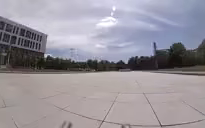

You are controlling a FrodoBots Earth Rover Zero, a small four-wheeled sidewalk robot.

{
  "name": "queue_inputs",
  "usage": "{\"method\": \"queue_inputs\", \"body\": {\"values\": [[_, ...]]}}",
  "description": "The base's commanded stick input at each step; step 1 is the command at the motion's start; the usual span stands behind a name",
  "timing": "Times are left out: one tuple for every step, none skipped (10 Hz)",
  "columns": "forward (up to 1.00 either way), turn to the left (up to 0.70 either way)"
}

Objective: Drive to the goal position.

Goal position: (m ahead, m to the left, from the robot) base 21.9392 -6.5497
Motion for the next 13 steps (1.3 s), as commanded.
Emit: {"method": "queue_inputs", "body": {"values": [[0.70, 0.00], [0.10, 0.00], [0.09, 0.00], [0.08, 0.00], [0.08, 0.00], [0.21, 0.00], [0.42, 0.00], [0.64, 0.00], [0.70, 0.00], [0.70, 0.00], [0.70, 0.00], [0.70, 0.00], [0.70, -0.25]]}}
